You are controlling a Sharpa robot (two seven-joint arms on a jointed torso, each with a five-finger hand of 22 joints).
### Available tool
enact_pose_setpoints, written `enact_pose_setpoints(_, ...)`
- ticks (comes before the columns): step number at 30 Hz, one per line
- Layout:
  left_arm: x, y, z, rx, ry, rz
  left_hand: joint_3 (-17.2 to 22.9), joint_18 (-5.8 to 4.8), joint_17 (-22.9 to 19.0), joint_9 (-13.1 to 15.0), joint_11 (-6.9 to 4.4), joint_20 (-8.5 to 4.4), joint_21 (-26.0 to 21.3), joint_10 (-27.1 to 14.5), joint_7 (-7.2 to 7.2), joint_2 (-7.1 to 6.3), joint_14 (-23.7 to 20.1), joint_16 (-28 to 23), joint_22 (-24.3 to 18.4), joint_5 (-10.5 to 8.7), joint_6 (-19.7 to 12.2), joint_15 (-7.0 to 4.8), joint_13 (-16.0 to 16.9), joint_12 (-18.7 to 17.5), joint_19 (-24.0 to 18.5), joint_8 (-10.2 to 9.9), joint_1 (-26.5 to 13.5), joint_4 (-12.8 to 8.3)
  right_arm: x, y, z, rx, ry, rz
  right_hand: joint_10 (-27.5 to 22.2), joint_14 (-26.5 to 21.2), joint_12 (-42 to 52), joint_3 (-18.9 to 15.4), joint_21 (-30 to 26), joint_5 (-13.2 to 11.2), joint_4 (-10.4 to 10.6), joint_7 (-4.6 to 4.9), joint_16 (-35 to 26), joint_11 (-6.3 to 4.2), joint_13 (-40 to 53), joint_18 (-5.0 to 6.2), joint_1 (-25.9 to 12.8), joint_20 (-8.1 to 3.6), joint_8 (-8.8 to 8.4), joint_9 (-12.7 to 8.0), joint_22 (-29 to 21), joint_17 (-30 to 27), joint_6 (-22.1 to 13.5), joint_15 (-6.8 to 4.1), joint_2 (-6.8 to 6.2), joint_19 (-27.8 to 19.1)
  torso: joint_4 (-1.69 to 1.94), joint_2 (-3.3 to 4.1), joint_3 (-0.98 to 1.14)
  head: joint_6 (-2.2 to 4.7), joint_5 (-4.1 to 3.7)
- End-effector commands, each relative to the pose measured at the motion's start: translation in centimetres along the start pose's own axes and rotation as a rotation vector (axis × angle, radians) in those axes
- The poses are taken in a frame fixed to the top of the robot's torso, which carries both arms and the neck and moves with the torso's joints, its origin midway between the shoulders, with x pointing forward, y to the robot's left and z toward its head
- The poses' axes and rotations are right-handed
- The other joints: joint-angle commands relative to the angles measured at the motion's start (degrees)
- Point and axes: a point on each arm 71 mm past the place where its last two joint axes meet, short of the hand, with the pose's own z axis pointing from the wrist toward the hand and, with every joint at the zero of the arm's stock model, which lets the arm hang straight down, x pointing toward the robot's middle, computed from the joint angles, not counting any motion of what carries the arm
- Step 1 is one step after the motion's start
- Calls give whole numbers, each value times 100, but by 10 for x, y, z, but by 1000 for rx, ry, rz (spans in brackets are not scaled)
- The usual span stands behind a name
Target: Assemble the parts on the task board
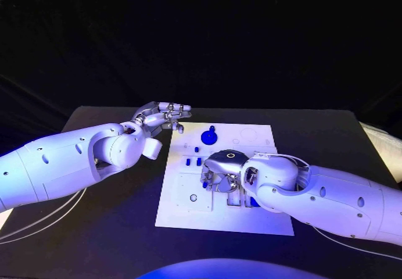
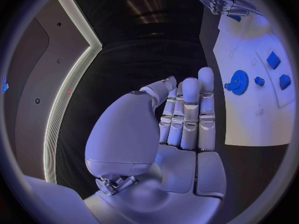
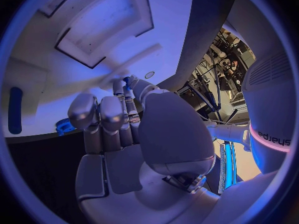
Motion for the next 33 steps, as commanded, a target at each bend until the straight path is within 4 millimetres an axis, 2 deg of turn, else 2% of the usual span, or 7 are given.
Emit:
enact_pose_setpoints(1,2,0,0,2,20,-11,-5,110,-5,-7,8,1,-36,-27,19,-16,-37,-33,-5,28,-18,11,-8,28,-16,6,56,-23,2,-4,-1,30,2,-23,-375,65,-7,-228,-159,23,25,45,-68,85,-11,-3,-148,59,-22,-53,-215,-79,-399,71,-116,-141,-3,-2,1,4,-5)
enact_pose_setpoints(5,2,0,0,1,20,-11,-5,110,-5,-7,8,1,-36,-27,19,-16,-37,-33,-5,28,-18,11,-8,28,-16,6,56,-23,-2,-6,-3,33,-67,-6,-753,15,51,-515,-318,98,-23,76,-131,125,5,47,-129,105,-13,-46,-430,-181,-889,103,-104,-267,-3,-1,3,15,-13)
enact_pose_setpoints(15,1,0,0,0,18,-10,-5,110,-5,-7,8,1,-36,-27,19,-16,-37,-33,-5,28,-18,11,-8,28,-16,6,56,-23,-14,-11,-23,31,-193,55,-683,20,297,-693,-316,177,-83,87,-138,127,26,44,-13,111,56,-4,-421,-242,-698,102,55,-220,-5,-7,4,52,-40)
enact_pose_setpoints(20,0,0,0,0,16,-9,-5,110,-5,-7,8,1,-36,-27,19,-16,-37,-33,-5,28,-18,11,-8,28,-16,6,56,-23,-32,-32,-47,115,-196,62,-613,18,384,-734,-314,183,-91,44,-147,92,24,44,8,96,52,-5,-418,-268,-646,79,78,-206,-14,-12,0,97,-85)
enact_pose_setpoints(24,0,0,0,-1,18,-10,-13,109,-12,-6,11,3,-40,-34,22,-12,-42,-34,-7,28,-22,13,-9,34,-18,6,56,-28,-47,-52,-67,187,-189,20,-663,5,390,-810,-352,185,-108,8,-193,73,5,54,17,82,27,-14,-468,-330,-649,65,28,-234,-18,-10,-4,132,-138)
enact_pose_setpoints(27,1,0,0,0,20,-11,-13,109,-12,-6,11,3,-40,-34,22,-12,-42,-34,-7,28,-22,13,-9,34,-18,6,56,-28,-53,-65,-79,236,-178,-19,-769,-13,370,-934,-405,166,-108,-59,-244,65,-6,63,15,73,8,-22,-529,-399,-655,56,-18,-277,-27,-18,-6,169,-168)
enact_pose_setpoints(33,1,0,0,-1,23,-11,-13,109,-12,-6,11,3,-40,-34,22,-12,-42,-34,-7,28,-22,13,-9,34,-18,6,56,-28,-55,-82,-90,292,-142,-70,-928,-48,347,-1111,-487,163,-90,-147,-351,76,-7,78,60,71,9,-23,-624,-536,-651,63,-22,-336,-25,-6,13,215,-194)
